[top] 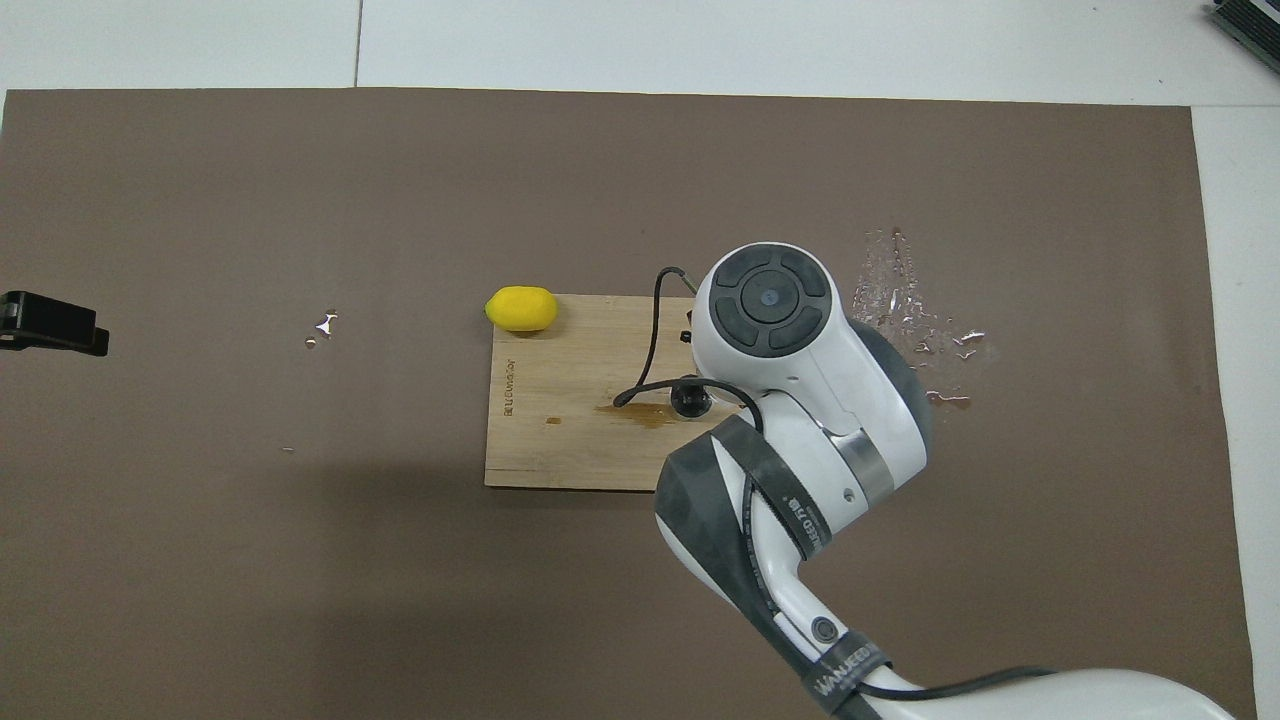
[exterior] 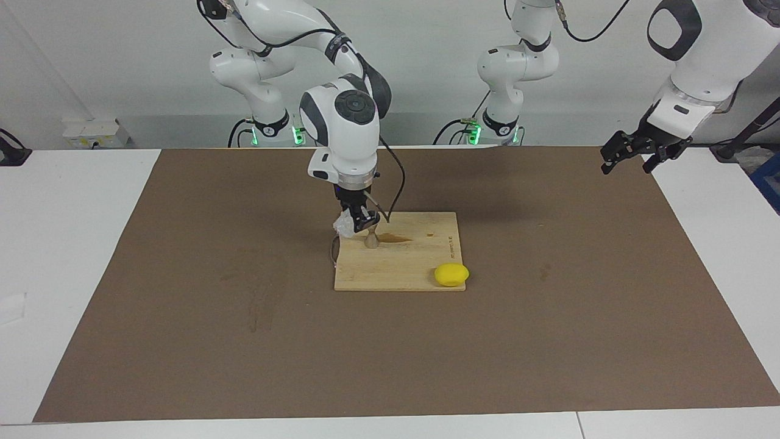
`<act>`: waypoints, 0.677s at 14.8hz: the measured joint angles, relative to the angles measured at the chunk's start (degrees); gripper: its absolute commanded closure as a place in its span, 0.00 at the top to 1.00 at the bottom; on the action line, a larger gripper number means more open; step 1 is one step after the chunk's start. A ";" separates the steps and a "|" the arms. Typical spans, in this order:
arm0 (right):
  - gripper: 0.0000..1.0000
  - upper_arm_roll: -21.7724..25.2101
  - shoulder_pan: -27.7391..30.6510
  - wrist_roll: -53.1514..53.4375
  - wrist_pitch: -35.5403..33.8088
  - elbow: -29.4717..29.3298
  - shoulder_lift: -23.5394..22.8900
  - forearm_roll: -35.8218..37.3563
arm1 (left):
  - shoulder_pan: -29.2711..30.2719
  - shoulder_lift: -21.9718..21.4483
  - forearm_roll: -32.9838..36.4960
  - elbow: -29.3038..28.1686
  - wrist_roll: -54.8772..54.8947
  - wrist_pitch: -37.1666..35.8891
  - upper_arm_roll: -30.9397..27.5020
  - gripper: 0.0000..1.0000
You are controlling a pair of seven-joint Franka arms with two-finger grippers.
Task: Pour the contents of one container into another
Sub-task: 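Tilt the glass cup with the right gripper to pour into the metal cup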
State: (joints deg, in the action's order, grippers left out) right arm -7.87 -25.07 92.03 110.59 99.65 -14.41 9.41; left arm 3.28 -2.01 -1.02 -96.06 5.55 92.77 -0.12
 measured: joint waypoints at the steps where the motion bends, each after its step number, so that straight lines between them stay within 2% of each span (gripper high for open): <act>1: 0.00 0.00 -0.48 0.17 -0.07 0.00 0.12 0.96 | 0.00 0.00 0.00 0.00 0.00 0.00 -0.01 1.00; 10: 0.00 0.00 -2.36 1.25 -0.38 0.00 0.47 7.33 | 0.00 0.00 0.00 -0.01 -0.01 0.00 -0.03 1.00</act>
State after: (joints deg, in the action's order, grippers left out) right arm -7.86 -27.43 93.29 110.21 99.65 -13.93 16.74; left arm 3.28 -2.01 -1.02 -96.07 5.54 92.77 -0.15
